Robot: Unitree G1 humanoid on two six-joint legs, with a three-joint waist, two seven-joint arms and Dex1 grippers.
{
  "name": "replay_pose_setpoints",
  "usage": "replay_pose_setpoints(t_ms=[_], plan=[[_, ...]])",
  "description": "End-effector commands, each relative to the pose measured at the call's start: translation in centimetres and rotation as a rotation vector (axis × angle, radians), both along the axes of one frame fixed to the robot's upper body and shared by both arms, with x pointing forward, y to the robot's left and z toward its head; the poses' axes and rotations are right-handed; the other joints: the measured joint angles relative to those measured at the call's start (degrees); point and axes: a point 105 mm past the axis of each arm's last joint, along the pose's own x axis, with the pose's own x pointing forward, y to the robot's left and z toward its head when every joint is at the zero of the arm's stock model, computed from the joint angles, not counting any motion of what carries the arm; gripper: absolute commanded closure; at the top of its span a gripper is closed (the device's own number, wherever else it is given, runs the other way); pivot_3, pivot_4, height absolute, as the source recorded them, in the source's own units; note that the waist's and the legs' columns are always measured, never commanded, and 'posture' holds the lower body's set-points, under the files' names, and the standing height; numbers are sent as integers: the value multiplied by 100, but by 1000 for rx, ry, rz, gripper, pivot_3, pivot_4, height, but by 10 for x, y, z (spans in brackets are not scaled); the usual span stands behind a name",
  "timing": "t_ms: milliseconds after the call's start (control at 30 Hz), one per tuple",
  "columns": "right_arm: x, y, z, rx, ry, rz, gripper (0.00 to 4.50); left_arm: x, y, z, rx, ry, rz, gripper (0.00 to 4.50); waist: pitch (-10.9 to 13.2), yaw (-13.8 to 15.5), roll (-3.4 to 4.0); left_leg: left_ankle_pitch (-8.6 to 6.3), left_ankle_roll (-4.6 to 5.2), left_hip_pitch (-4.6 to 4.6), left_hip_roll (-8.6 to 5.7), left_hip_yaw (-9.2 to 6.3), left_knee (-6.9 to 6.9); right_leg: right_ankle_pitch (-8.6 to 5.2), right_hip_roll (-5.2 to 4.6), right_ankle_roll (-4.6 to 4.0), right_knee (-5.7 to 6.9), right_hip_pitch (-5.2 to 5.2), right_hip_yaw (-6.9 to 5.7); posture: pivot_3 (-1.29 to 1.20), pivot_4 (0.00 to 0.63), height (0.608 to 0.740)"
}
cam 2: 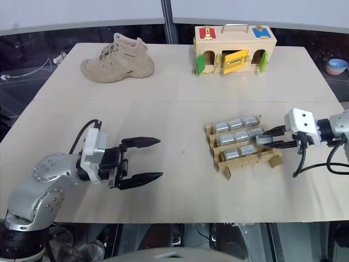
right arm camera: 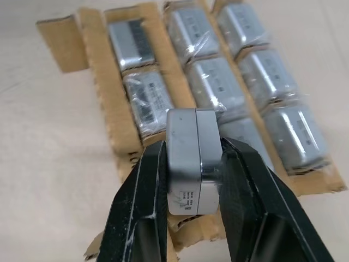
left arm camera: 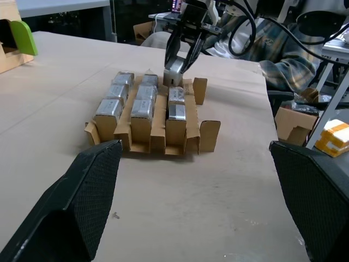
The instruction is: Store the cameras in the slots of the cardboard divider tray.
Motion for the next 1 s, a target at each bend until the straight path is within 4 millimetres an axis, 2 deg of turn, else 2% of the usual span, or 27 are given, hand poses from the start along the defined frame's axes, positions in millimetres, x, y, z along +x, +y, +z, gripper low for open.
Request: replay_pose_setpoints(t_ms=[33, 267, 667, 1000], plan=[[-10, 3, 7, -33, -7, 110, 3728, -2, 1, 5, -3, -31, -9, 0, 0, 1, 0, 0, 0, 0, 0, 0, 0, 0, 0, 0, 0, 0, 0, 0, 150, 740], [-16, 7, -3, -66, 0, 182, 3728, -3, 2, 6, -1, -32, -11, 0, 1, 2, 0, 0, 0, 1, 0, 0, -2, 0, 0, 0, -2, 0, 0, 0, 150, 740], [-10, 9, -11, -123, -88, 274, 3728, -6, 2, 6, -7, -29, -5, 0, 2, -11, -1, 0, -1, 3, 1, 0, -3, -1, 1, 0, -1, 1, -1, 0, 150, 740], [-6, 5, -19, -140, -31, 256, 3728, -7, 2, 4, -10, -27, 4, 0, 2, -15, -1, 0, -1, 4, 3, 0, -3, 0, 0, -2, -1, 1, 0, 0, 150, 740]])
